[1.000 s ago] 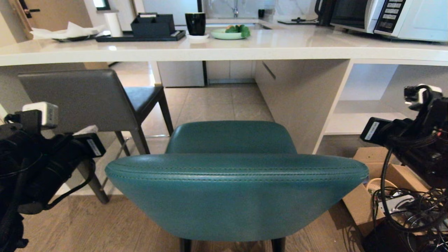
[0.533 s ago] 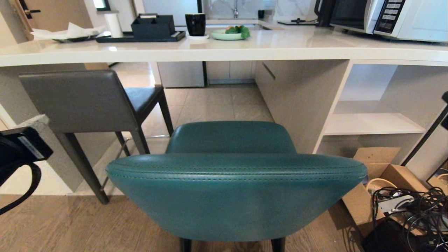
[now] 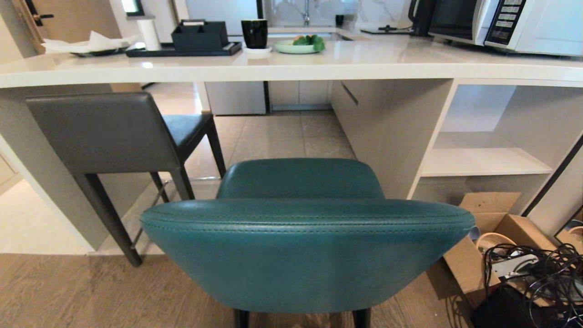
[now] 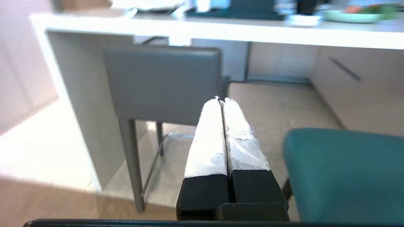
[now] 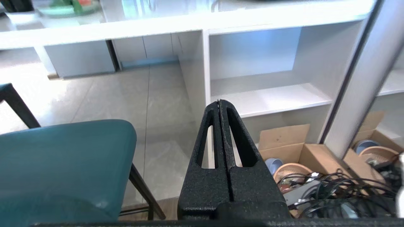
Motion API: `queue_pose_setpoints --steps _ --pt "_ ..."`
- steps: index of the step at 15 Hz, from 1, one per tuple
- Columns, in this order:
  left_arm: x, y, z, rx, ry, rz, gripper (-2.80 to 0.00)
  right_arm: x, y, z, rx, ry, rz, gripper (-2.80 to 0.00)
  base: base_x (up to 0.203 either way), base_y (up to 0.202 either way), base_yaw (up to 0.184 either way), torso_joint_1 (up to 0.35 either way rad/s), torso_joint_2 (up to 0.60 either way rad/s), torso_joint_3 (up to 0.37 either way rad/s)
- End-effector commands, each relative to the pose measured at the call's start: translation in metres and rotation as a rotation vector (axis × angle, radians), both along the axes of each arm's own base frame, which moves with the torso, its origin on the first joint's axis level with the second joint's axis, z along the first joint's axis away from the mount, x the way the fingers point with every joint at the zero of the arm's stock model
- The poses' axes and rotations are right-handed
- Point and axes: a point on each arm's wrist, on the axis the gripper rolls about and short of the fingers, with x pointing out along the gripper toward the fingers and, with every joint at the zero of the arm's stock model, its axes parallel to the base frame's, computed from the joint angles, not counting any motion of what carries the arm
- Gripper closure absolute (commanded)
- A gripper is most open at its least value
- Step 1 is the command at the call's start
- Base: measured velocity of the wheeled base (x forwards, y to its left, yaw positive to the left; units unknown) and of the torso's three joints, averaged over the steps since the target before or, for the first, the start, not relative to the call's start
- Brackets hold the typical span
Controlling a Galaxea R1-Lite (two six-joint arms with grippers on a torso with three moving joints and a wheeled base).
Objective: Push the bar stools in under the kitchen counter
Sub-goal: Pull the gray chair out from under the dining table
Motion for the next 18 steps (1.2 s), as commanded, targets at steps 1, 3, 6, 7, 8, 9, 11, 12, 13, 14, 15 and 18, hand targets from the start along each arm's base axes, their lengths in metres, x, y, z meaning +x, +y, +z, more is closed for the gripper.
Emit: queue_pose_setpoints --steps 1,3,6,7,8,9,11,12,13,14,15,18 --pt "-0.037 -0.003 -0.005 0.026 -0.092 -0.031 0.0 -0.04 -0.007 -0.003 0.017 -0.102 -0.016 0.0 0.0 0.0 0.0 0.0 0.0 0.0" --pt "-0.058 -0.006 -0.02 0.065 -0.08 -0.142 0.0 -0.06 -0.011 -0.01 0.017 -0.131 -0.023 0.0 0.0 0.0 0.0 0.0 0.0 0.0" --pt "-0.078 -0.009 -0.043 0.09 -0.046 -0.27 0.0 -0.09 -0.015 -0.03 -0.014 -0.116 -0.036 0.0 0.0 0.0 0.0 0.0 0.0 0.0" --pt "-0.084 -0.008 -0.05 0.09 -0.039 -0.28 0.0 -0.094 -0.017 -0.03 -0.016 -0.115 -0.064 0.0 0.0 0.0 0.0 0.0 0.0 0.0" --pt "-0.09 -0.008 -0.059 0.09 -0.025 -0.287 0.0 -0.098 -0.017 -0.025 -0.017 -0.133 -0.075 0.0 0.0 0.0 0.0 0.0 0.0 0.0" --pt "-0.092 -0.008 -0.07 0.096 -0.002 -0.288 0.0 -0.099 -0.017 -0.023 -0.037 -0.13 -0.086 0.0 0.0 0.0 0.0 0.0 0.0 0.0" --pt "-0.089 -0.007 -0.091 0.113 0.037 -0.262 0.0 -0.102 -0.011 -0.022 -0.061 -0.131 -0.157 0.0 0.0 0.0 0.0 0.0 0.0 0.0" --pt "-0.088 -0.007 -0.098 0.113 0.045 -0.253 0.0 -0.104 -0.006 -0.021 -0.081 -0.14 -0.172 0.0 0.0 0.0 0.0 0.0 0.0 0.0" --pt "-0.084 -0.007 -0.106 0.113 0.071 -0.247 0.0 -0.108 0.0 -0.021 -0.117 -0.158 -0.133 0.0 0.0 0.0 0.0 0.0 0.0 0.0" --pt "-0.081 -0.007 -0.112 0.12 0.084 -0.241 0.0 -0.111 0.002 -0.022 -0.134 -0.173 -0.097 0.0 0.0 0.0 0.0 0.0 0.0 0.0" --pt "-0.079 -0.007 -0.115 0.122 0.084 -0.24 0.0 -0.111 0.002 -0.024 -0.114 -0.171 -0.088 0.0 0.0 0.0 0.0 0.0 0.0 0.0" --pt "-0.069 -0.006 -0.133 0.115 0.118 -0.219 0.0 -0.112 0.002 -0.046 -0.063 -0.119 0.023 0.0 0.0 0.0 0.0 0.0 0.0 0.0"
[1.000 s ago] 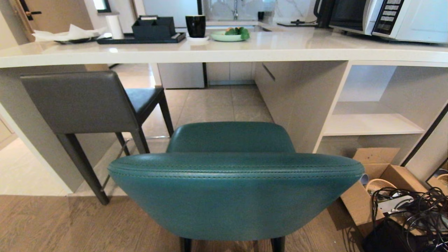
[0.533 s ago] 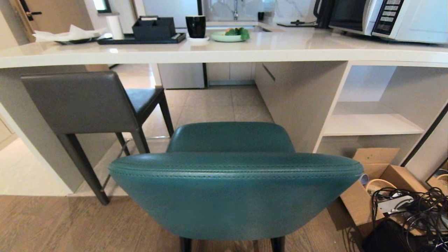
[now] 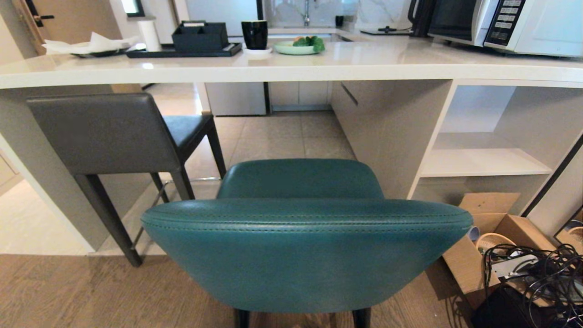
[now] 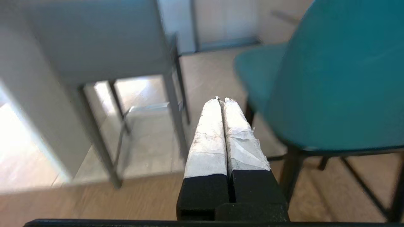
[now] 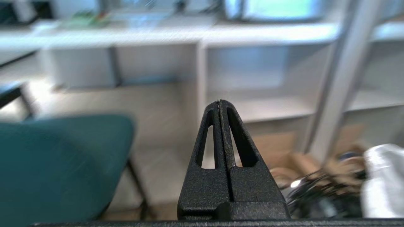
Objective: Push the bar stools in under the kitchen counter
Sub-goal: Pull the gray chair out from under the dining table
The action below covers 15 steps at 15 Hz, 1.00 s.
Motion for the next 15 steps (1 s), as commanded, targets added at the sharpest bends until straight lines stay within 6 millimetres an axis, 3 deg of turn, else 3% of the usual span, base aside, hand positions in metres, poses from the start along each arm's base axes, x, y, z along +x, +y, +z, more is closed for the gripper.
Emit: queue_pose_setpoints --steps 1,3,6,10,15 --pt "0.005 0.0 -0.011 0.008 0.028 0.024 0.0 -0.008 -0.001 -0.014 -0.006 0.023 0.069 0.0 0.0 0.0 0.0 0.0 0.0 0.0" --pt "0.009 0.001 -0.02 0.015 0.06 0.028 0.0 -0.012 -0.001 -0.027 -0.01 0.054 0.097 0.0 0.0 0.0 0.0 0.0 0.0 0.0" --pt "0.015 0.001 -0.036 0.023 0.065 0.03 0.0 -0.014 0.0 -0.07 -0.011 0.124 0.109 0.0 0.0 0.0 0.0 0.0 0.0 0.0" --pt "0.016 0.001 -0.038 0.016 0.08 0.036 0.0 0.014 0.0 -0.107 0.018 0.281 0.129 0.0 0.0 0.0 0.0 0.0 0.0 0.0" --pt "0.016 0.002 -0.043 0.003 0.137 0.077 0.0 0.057 0.0 -0.164 -0.077 0.249 0.093 0.0 0.0 0.0 0.0 0.0 0.0 0.0"
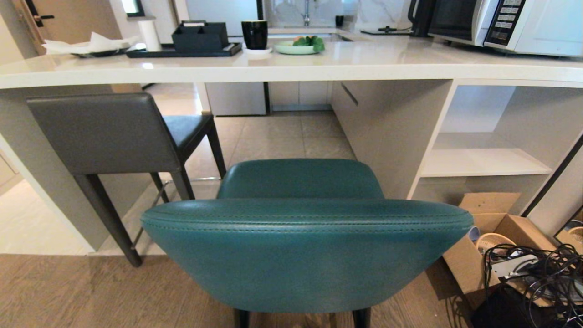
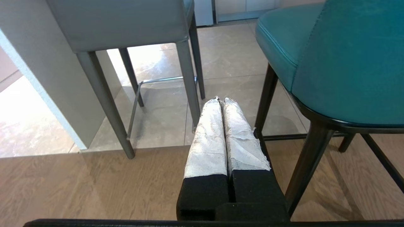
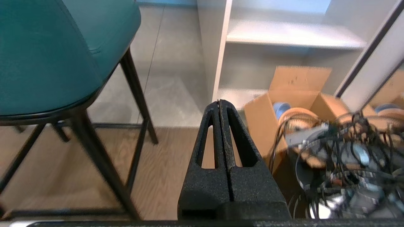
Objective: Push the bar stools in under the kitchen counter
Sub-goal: Pull the gray chair out from under the dining table
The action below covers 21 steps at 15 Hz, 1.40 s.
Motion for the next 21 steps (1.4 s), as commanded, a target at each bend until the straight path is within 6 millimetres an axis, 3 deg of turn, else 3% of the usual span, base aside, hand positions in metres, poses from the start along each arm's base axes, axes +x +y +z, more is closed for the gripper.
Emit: queue_pose_setpoints --steps 1,21 --pt "0.0034 0.0 -0.011 0.004 0.041 -0.001 0.0 0.007 0.0 -0.0145 -0.01 -0.009 0.0 0.0 0.0 0.0 0.0 0.0 0.0 0.0" --pt "0.0035 0.0003 -0.0102 -0.064 0.037 0.007 0.0 0.0064 0.0004 -0.0178 0.096 0.038 0.018 0.0 0.0 0.0 0.0 0.0 0.0 0.0"
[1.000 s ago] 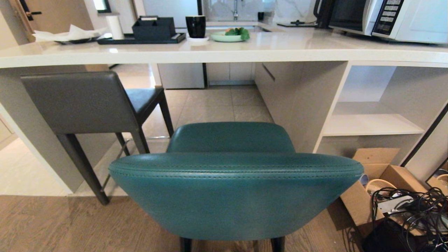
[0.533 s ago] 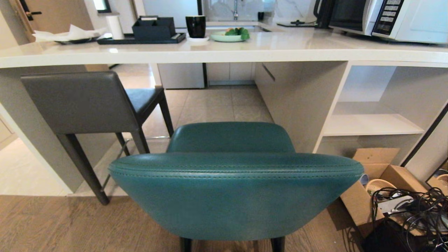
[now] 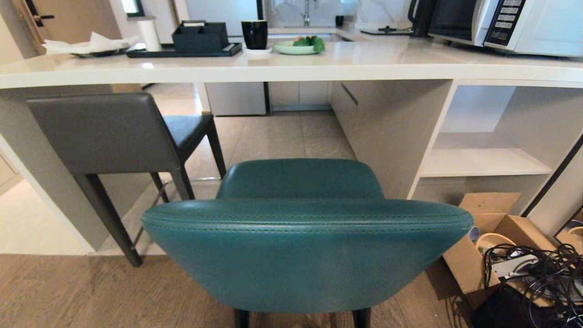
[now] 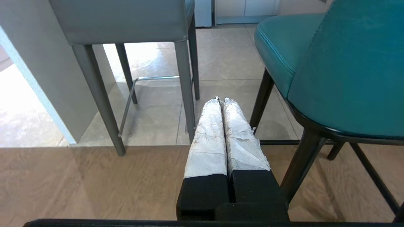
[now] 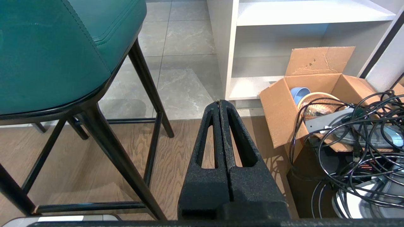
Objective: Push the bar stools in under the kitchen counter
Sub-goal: Pull the gray chair out from under the dining table
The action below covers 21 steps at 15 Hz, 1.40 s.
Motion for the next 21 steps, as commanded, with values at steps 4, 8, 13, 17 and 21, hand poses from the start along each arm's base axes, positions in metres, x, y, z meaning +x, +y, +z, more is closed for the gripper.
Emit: queue_pose_setpoints --steps 4,8,13,17,21 --pt "0.0035 -0.0001 -0.0111 0.001 0.043 -0.001 0.0 0.0 0.0 -0.0004 0.0 0.0 0.0 0.0 0.0 0.0 0.0 0.0 0.0 0.0" --pt "0.0034 0.0 -0.0111 0.005 0.042 0.002 0.0 0.0 0.0 -0.0004 0.0 0.0 0.0 0.0 0.0 0.0 0.0 0.0 0.0 0.0" --pt "0.0035 -0.0001 -0.0111 0.025 0.043 0.001 0.0 0.0 0.0 -0.0004 0.0 0.0 0.0 0.0 0.0 0.0 0.0 0.0 0.0 0.0" --pt "0.0035 -0.0001 -0.0111 0.025 0.043 0.001 0.0 0.0 0.0 -0.0004 0.0 0.0 0.0 0.0 0.0 0.0 0.0 0.0 0.0 0.0" --pt "0.0035 0.0 -0.0111 0.021 0.043 0.002 0.0 0.0 0.0 -0.0004 0.0 0.0 0.0 0.0 0.0 0.0 0.0 0.002 0.0 0.122"
